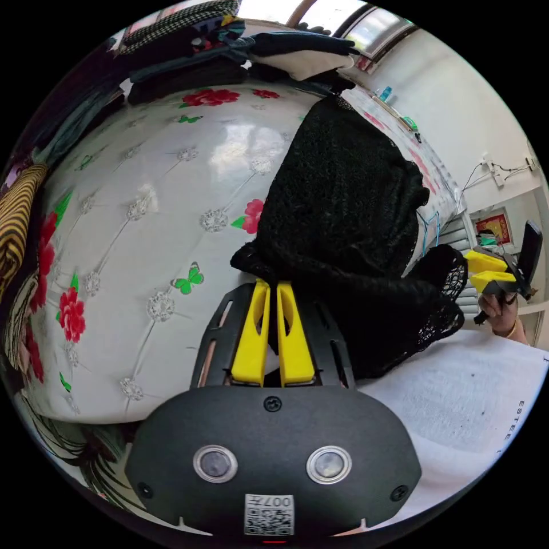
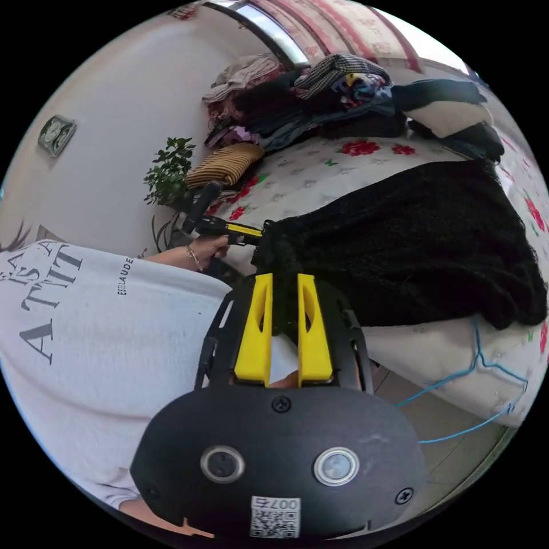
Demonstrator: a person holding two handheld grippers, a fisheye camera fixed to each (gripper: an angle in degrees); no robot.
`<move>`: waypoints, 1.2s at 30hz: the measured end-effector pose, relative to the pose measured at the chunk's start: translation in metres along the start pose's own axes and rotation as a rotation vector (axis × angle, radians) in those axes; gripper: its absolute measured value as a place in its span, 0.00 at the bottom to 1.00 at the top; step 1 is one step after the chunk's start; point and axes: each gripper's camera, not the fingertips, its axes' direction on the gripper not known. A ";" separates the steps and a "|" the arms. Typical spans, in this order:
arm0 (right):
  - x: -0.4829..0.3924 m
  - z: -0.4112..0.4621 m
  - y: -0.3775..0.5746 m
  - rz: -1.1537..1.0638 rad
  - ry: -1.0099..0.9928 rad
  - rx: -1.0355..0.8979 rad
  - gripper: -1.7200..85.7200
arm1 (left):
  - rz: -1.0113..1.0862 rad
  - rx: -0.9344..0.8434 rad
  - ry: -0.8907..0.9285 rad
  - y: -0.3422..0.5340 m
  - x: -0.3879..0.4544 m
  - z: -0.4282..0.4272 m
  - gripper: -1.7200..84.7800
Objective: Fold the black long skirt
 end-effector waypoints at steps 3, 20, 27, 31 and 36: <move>0.056 -0.051 0.042 0.233 0.126 0.116 0.11 | -0.035 0.035 0.045 0.011 -0.018 -0.018 0.01; 0.235 -0.033 0.090 0.689 0.113 -0.113 0.04 | -0.318 1.016 1.092 0.101 -0.195 -0.249 0.01; 0.225 -0.101 0.052 0.508 0.262 -0.111 0.03 | -0.192 1.471 0.856 0.151 -0.194 -0.368 0.01; 0.200 -0.117 0.003 0.331 0.134 -0.047 0.02 | -0.254 1.351 0.565 0.128 -0.161 -0.349 0.01; 0.170 -0.101 -0.056 0.208 0.010 -0.009 0.02 | -0.345 0.833 0.165 0.061 -0.087 -0.223 0.05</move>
